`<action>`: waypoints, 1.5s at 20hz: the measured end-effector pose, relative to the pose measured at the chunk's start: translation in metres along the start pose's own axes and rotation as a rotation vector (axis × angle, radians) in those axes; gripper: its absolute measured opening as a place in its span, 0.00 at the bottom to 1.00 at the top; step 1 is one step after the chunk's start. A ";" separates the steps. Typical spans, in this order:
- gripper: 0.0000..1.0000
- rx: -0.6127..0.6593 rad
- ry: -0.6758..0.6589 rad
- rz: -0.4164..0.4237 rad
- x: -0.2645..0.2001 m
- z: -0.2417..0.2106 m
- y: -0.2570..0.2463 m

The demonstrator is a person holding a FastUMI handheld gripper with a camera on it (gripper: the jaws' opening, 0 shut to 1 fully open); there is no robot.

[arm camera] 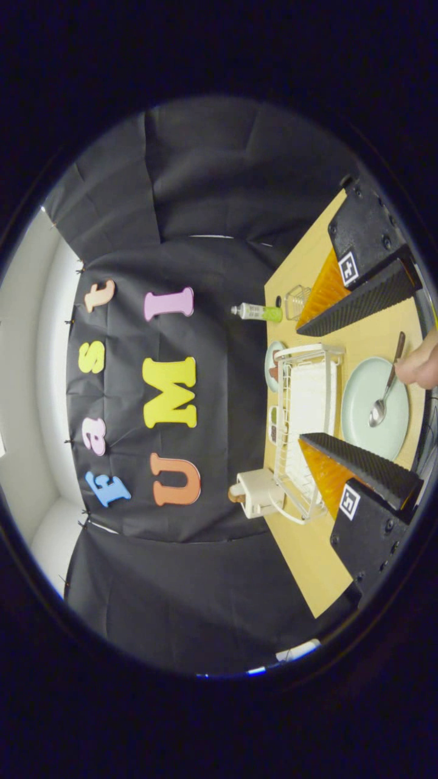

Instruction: Take the plate from the dish rack, then take the spoon from the basket and place it into the plate.

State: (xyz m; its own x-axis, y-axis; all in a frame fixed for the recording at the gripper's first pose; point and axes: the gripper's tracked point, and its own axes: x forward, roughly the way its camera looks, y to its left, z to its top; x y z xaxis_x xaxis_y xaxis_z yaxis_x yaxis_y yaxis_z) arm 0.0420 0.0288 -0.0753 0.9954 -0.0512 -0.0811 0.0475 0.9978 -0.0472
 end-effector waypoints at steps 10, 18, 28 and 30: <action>1.00 0.072 -0.035 0.016 -0.059 -0.003 -0.007; 1.00 0.072 -0.023 0.019 -0.067 -0.011 -0.027; 1.00 0.045 -0.039 0.019 -0.078 -0.012 -0.032; 1.00 0.049 -0.040 0.018 -0.079 -0.013 -0.033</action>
State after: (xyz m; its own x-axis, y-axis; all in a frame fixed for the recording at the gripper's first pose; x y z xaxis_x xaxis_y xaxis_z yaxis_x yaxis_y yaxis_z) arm -0.0389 -0.0008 -0.0802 0.9986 -0.0328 -0.0411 0.0329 0.9995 0.0026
